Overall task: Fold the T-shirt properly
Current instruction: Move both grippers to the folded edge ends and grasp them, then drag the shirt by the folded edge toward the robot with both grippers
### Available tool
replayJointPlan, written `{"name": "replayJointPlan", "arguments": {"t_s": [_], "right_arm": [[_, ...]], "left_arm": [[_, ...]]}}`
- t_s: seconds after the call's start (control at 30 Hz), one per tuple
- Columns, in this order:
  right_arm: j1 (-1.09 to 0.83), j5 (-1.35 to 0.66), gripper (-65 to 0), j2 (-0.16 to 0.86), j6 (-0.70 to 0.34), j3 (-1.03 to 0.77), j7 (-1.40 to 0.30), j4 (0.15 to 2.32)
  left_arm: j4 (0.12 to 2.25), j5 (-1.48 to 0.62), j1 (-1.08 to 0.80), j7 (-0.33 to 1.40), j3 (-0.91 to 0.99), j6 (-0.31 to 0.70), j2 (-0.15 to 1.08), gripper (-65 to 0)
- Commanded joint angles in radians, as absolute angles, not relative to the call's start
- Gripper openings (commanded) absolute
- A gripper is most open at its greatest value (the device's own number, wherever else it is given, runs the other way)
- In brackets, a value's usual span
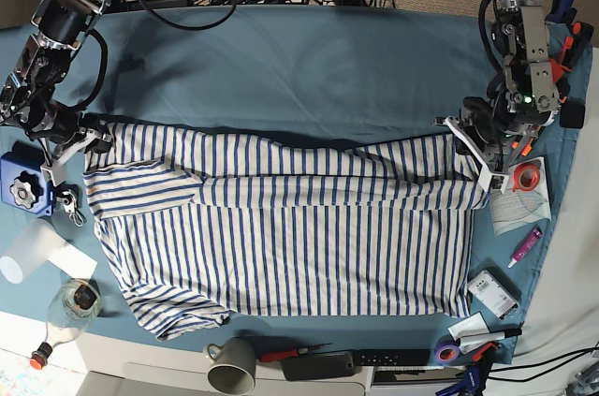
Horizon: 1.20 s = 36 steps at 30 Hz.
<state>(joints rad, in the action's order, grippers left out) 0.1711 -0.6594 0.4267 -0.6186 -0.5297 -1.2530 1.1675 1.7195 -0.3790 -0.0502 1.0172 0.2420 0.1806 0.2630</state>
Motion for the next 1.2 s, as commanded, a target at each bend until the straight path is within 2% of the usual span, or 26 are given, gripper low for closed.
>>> {"name": "replayJointPlan", "arguments": {"t_s": [0.0,0.2,0.37,0.43,0.5,0.53,0.63,0.67,0.8,0.97,1.17], "right_arm": [[0.183,-0.667,-65.0,0.446,-0.621,-0.531,-1.261,1.186],[0.183,-0.737,-65.0,0.446,-0.621,-0.532,-1.28,1.186],[0.183,-0.736,-65.0,0.446,-0.621,-0.532,-1.287,1.186],[0.183,-0.736,-65.0,0.446,-0.621,-0.532,-1.287,1.186],[0.183,-0.736,-65.0,0.446,-0.621,-0.532,-1.288,1.186],[0.183,-0.736,-65.0,0.446,-0.621,-0.532,-1.288,1.186],[0.183,-0.736,-65.0,0.446,-0.621,-0.532,-1.289,1.186],[0.183,-0.736,-65.0,0.446,-0.621,-0.532,-1.288,1.186],[0.183,-0.737,-65.0,0.447,-0.641,-0.532,-1.287,1.186],[0.183,-0.737,-65.0,0.447,-0.678,-0.532,-1.278,1.211],[0.163,-0.736,-65.0,0.447,-0.675,-0.532,-1.303,1.38]], "left_arm": [[1.739,-0.385,-0.036,1.003,0.244,0.184,0.272,-60.3],[1.739,-0.385,-0.036,1.003,0.244,0.185,0.271,-59.0],[1.738,-0.367,-0.036,0.978,0.244,0.185,0.271,-43.2],[1.738,-0.347,-0.036,0.961,0.244,0.184,0.272,-41.4],[1.738,-0.348,-0.036,0.961,0.244,0.184,0.271,-43.5],[1.738,-0.349,-0.036,0.961,0.244,0.184,0.271,-46.5],[1.734,-0.358,-0.036,0.962,0.244,0.185,0.271,-63.3],[1.734,-0.365,-0.036,0.962,0.244,0.186,0.271,-65.0],[1.732,-0.371,-0.036,0.969,0.244,0.262,0.271,-65.0],[1.732,-0.371,-0.036,1.008,0.245,0.263,0.272,-65.0],[1.735,-0.372,-0.036,1.05,0.245,0.259,0.272,-65.0]]}}
